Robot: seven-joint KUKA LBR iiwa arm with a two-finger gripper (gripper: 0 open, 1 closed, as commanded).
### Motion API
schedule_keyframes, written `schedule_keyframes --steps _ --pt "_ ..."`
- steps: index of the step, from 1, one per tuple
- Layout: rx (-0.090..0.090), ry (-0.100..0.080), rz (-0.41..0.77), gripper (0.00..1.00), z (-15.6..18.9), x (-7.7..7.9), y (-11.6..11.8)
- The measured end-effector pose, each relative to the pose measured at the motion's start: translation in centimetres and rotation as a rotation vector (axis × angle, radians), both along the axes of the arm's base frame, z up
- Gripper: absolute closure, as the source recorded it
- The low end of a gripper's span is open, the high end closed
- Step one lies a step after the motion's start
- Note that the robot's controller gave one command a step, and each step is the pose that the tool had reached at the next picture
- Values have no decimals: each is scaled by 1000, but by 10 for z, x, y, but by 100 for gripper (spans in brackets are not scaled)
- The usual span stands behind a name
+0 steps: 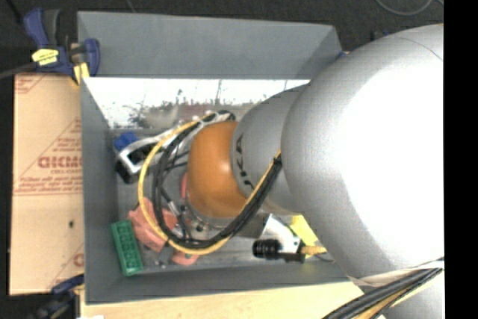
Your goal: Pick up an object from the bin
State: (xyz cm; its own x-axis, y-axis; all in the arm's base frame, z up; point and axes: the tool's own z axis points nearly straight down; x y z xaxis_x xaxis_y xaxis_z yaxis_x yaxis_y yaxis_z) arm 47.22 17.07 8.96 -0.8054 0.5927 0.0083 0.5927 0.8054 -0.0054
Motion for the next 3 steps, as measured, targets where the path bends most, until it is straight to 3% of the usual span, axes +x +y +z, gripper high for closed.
schedule_keyframes --steps 2,3 --pt "0 0 2 100 22 0 -1" --pt "-4 10 3 100 34 -2 -2"
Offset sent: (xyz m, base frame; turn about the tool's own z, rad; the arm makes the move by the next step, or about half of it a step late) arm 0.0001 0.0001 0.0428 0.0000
